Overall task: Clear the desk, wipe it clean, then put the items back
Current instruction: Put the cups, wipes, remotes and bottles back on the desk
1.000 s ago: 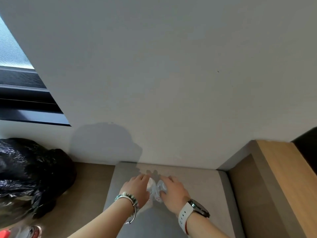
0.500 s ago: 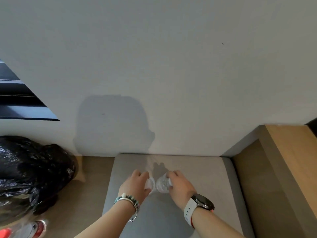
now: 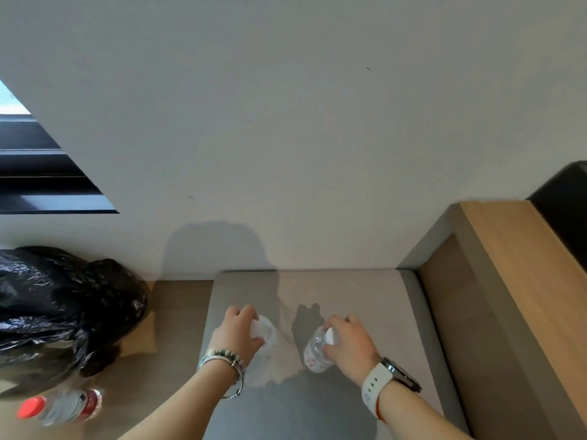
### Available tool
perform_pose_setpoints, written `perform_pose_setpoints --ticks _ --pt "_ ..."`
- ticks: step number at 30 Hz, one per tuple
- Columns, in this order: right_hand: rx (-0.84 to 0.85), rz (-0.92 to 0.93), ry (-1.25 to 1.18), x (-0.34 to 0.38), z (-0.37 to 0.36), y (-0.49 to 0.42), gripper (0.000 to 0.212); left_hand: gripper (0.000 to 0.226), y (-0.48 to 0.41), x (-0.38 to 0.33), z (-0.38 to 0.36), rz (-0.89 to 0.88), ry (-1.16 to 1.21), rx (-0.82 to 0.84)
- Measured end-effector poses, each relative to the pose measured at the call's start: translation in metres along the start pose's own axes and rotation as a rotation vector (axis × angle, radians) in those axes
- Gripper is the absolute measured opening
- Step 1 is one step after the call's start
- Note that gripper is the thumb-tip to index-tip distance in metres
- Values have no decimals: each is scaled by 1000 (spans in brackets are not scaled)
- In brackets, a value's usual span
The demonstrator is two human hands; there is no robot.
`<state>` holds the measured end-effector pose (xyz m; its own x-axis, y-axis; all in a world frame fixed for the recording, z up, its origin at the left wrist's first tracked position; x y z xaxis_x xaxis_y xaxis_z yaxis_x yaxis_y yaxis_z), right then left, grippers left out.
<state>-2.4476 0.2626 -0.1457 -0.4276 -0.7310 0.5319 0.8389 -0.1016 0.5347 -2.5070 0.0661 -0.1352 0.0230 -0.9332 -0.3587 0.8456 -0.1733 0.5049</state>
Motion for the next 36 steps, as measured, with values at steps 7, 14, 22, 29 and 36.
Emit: perform_pose_setpoints --ticks 7,14,22,29,36 --pt "2 13 35 -3 4 65 26 41 45 3 16 -82 -98 25" --pt "-295 22 -113 6 11 169 29 40 104 -36 35 -391 -283 15" --pt "-665 -36 -352 -10 21 319 29 28 205 -120 34 -828 -262 -58" --pt "-1040 -125 -561 -46 12 474 37 28 328 -206 -6 -1240 -226 16" --pt "-1321 -209 -639 -99 -28 656 36 28 499 -260 -82 -1513 -158 142"
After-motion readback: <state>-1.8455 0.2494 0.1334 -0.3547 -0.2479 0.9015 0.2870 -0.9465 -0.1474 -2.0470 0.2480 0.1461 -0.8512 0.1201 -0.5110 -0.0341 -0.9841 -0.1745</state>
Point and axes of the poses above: each hand's wrist, its own y-axis away from the middle knuckle, its own z-axis out of the back of the hand, x = y × z, the point moved 1 cm from there along -y, towards the middle knuckle, and after that the axes turned 5 degrees about x, right-handed, at the moved point
